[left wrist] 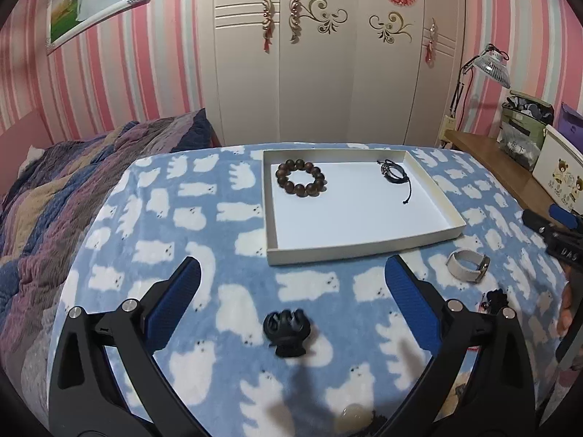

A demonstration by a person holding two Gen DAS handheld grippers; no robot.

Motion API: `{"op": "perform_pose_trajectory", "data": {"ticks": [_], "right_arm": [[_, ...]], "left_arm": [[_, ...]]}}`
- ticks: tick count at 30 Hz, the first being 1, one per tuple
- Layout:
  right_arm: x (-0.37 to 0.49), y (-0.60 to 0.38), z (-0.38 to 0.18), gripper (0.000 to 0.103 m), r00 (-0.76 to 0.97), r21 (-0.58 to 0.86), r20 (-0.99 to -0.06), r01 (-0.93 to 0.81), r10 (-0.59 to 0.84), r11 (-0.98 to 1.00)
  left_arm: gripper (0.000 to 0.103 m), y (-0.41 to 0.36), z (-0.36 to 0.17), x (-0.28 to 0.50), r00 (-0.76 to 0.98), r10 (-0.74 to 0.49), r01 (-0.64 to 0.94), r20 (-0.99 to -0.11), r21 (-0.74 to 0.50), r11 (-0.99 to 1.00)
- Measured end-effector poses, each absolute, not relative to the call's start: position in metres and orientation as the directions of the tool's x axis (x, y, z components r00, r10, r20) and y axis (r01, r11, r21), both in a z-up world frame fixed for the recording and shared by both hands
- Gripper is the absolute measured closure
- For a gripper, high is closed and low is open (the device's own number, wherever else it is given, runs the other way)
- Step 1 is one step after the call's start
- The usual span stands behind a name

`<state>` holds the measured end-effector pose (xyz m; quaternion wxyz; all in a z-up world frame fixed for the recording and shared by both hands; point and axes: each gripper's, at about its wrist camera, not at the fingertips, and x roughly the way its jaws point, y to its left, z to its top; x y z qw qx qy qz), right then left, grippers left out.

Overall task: Organize jewelry
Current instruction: 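Withdraw both tools from the tray back toward the remaining jewelry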

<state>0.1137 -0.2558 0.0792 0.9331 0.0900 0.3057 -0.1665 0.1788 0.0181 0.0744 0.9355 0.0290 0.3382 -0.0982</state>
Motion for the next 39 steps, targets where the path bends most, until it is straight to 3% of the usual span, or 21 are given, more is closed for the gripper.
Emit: {"op": "perform_pose_trajectory", "data": {"ticks": [11,29,39], "right_arm": [[0.081,-0.259,0.068,0.002,0.726,0.029,-0.607,0.427,-0.323,0.904],[0.058,-0.273,0.048,0.002,0.7,0.104,-0.673,0.408,-0.238,0.907],[0.056,-0.267,0.044,0.002,0.697,0.078,-0.678,0.385,-0.234,0.919]], "left_arm": [[0.003,0.041,0.056,0.158,0.701,-0.194,0.174,-0.686,-0.099,0.98],[0.003,0.002,0.034,0.13,0.624,-0.225,0.212,-0.749,-0.115,0.971],[0.003,-0.004,0.028,0.121,0.608,-0.231,0.212,-0.76,-0.125,0.969]]}}
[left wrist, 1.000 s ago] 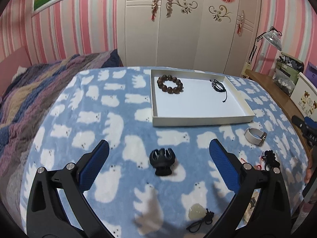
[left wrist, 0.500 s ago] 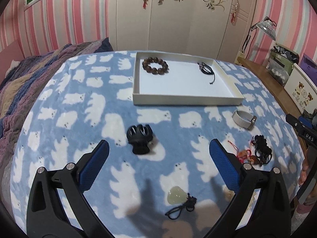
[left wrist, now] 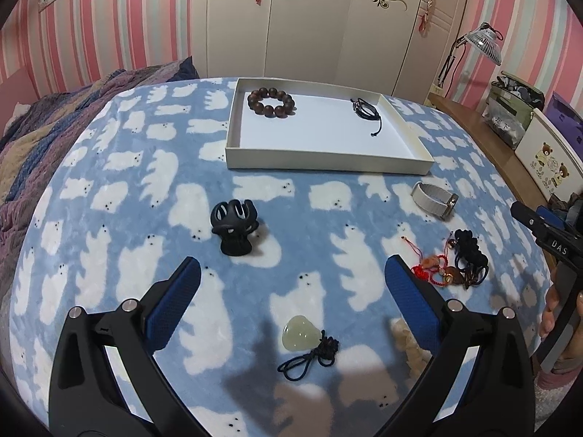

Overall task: Organize jewelry
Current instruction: 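Withdraw both tools from the tray back toward the remaining jewelry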

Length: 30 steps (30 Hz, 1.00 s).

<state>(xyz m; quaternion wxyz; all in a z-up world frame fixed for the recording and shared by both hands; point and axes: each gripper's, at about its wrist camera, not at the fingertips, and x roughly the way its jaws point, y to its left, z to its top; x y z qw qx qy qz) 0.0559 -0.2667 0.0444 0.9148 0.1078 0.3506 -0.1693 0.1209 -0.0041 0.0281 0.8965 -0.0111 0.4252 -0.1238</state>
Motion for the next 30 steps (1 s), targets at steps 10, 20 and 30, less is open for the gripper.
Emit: {"op": "perform_pose_trajectory", "data": {"ticks": [10,20,30], "right_arm": [[0.052,-0.266,0.026,0.002,0.67,0.095,-0.707,0.406,-0.226,0.909],[0.053,-0.267,0.019,0.002,0.633,0.073,-0.747,0.382,-0.204,0.921],[0.054,-0.273,0.023,0.002,0.623,0.085,-0.762,0.363,-0.175,0.928]], "left_arm": [[0.003,0.0,0.016,0.121,0.594,-0.224,0.201,-0.772,-0.127,0.971],[0.003,-0.015,0.003,0.121,0.52,-0.259,0.225,-0.814,-0.162,0.961],[0.003,-0.038,0.006,0.112,0.493,-0.283,0.275,-0.823,-0.162,0.948]]}}
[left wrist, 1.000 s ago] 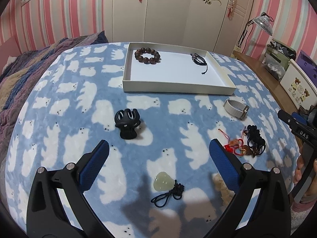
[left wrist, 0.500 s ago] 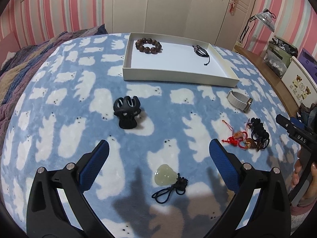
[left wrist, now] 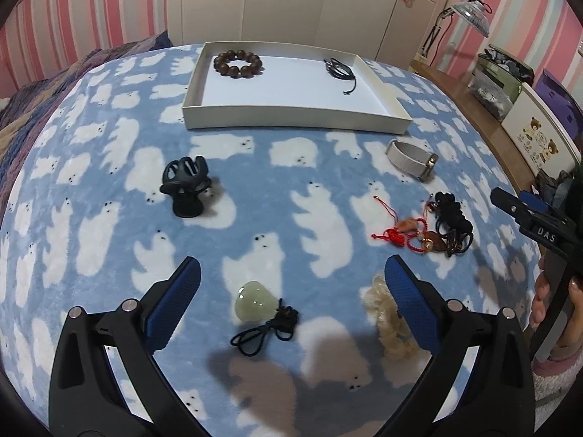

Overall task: Organize jewelry
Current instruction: 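Withdraw both tools from the tray back toward the remaining jewelry, then grasp the cream fluffy scrunchie with the left tool while the right tool grasps the black scrunchie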

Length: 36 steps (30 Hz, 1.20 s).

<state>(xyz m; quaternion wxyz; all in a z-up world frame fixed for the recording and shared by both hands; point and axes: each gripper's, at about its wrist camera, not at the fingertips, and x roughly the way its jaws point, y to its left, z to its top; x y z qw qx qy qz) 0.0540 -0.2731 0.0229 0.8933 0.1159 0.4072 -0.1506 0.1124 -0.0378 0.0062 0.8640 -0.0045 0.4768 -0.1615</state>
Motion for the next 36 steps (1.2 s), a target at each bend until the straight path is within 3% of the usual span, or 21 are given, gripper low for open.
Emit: {"op": "perform_pose_trajectory", "data": {"ticks": [12,27,29,31,35,36], "right_arm": [[0.062,-0.256,0.009,0.003,0.617,0.077,-0.772,0.33,-0.153,0.941],[0.06,-0.28,0.011,0.003,0.539,0.065,-0.837,0.276,-0.099,0.959],[0.062,-0.284,0.011,0.009,0.519,0.06,-0.85,0.269,-0.092,0.961],[0.066,-0.285,0.009,0.022,0.486,0.053,-0.871,0.25,-0.078,0.967],[0.071,-0.284,0.01,0.022,0.45,0.038,-0.891,0.216,-0.065,0.976],[0.073,-0.284,0.011,0.026,0.445,0.031,-0.893,0.208,-0.066,0.978]], "left_arm": [[0.003,-0.029,-0.008,0.121,0.468,-0.266,0.229,-0.843,-0.175,0.957],[0.004,-0.073,0.0,0.125,0.39,-0.236,0.287,-0.89,-0.126,0.95],[0.004,-0.083,-0.001,0.127,0.363,-0.25,0.297,-0.897,-0.143,0.944],[0.004,-0.09,-0.005,0.129,0.342,-0.257,0.29,-0.904,-0.158,0.944],[0.013,-0.11,-0.013,0.132,0.295,-0.249,0.292,-0.922,-0.161,0.943],[0.014,-0.115,-0.015,0.133,0.286,-0.248,0.295,-0.926,-0.161,0.942]]}}
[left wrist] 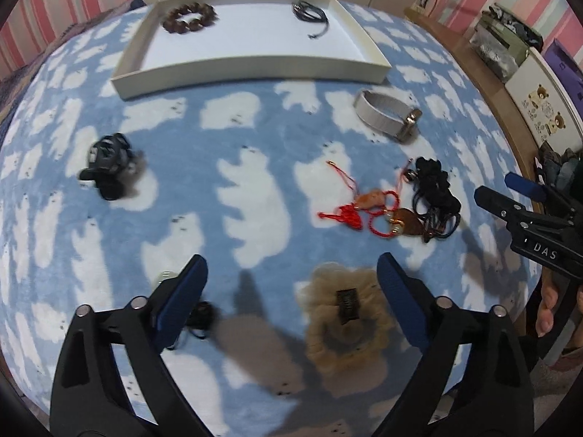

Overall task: Organize jewelry
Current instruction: 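Grasp the cream fluffy scrunchie with the left tool while the right tool grasps the black scrunchie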

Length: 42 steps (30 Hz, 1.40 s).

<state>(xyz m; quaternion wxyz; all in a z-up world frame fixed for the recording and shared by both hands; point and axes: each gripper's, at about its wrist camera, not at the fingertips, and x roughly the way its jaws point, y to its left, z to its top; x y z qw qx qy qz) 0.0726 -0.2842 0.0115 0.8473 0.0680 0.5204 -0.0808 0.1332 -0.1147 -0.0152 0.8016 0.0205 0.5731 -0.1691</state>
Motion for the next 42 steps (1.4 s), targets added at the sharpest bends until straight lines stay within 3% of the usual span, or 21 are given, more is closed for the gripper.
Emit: {"op": "perform_pose_trajectory", "data": {"ticks": [2,8,10,13,18,28,33,35,42], "right_arm": [[0.076,-0.284,0.012,0.032,0.43,0.026,-0.901,0.192,-0.06,0.981],[0.082,-0.279,0.005,0.036,0.377,0.028,-0.925,0.163,-0.036,0.986],[0.084,-0.277,0.002,0.043,0.366,0.023,-0.93,0.149,-0.033,0.989],[0.089,-0.277,-0.004,0.045,0.353,0.024,-0.935,0.142,-0.028,0.99],[0.096,-0.275,-0.015,0.056,0.324,0.037,-0.946,0.122,-0.005,0.992],[0.106,-0.28,-0.021,0.056,0.325,0.063,-0.945,0.133,0.017,0.989],[0.109,-0.279,-0.027,0.057,0.315,0.066,-0.949,0.128,0.022,0.99],[0.109,-0.28,-0.029,0.059,0.311,0.067,-0.95,0.127,0.025,0.99],[0.112,-0.281,-0.036,0.064,0.293,0.072,-0.955,0.126,0.032,0.989]], "left_arm": [[0.018,-0.124,-0.018,0.134,0.273,-0.237,0.305,-0.932,-0.15,0.94],[0.027,-0.141,-0.025,0.141,0.245,-0.224,0.284,-0.943,-0.151,0.947],[0.028,-0.148,-0.028,0.144,0.237,-0.218,0.282,-0.947,-0.147,0.948],[0.039,-0.156,-0.033,0.146,0.231,-0.195,0.292,-0.953,-0.123,0.948],[0.048,-0.16,-0.041,0.15,0.21,-0.174,0.297,-0.962,-0.107,0.949],[0.05,-0.165,-0.048,0.156,0.192,-0.195,0.313,-0.962,-0.128,0.941],[0.058,-0.168,-0.049,0.158,0.187,-0.209,0.325,-0.96,-0.14,0.935],[0.062,-0.17,-0.052,0.16,0.183,-0.207,0.329,-0.961,-0.138,0.934],[0.063,-0.177,-0.052,0.164,0.183,-0.221,0.34,-0.958,-0.149,0.928]]}}
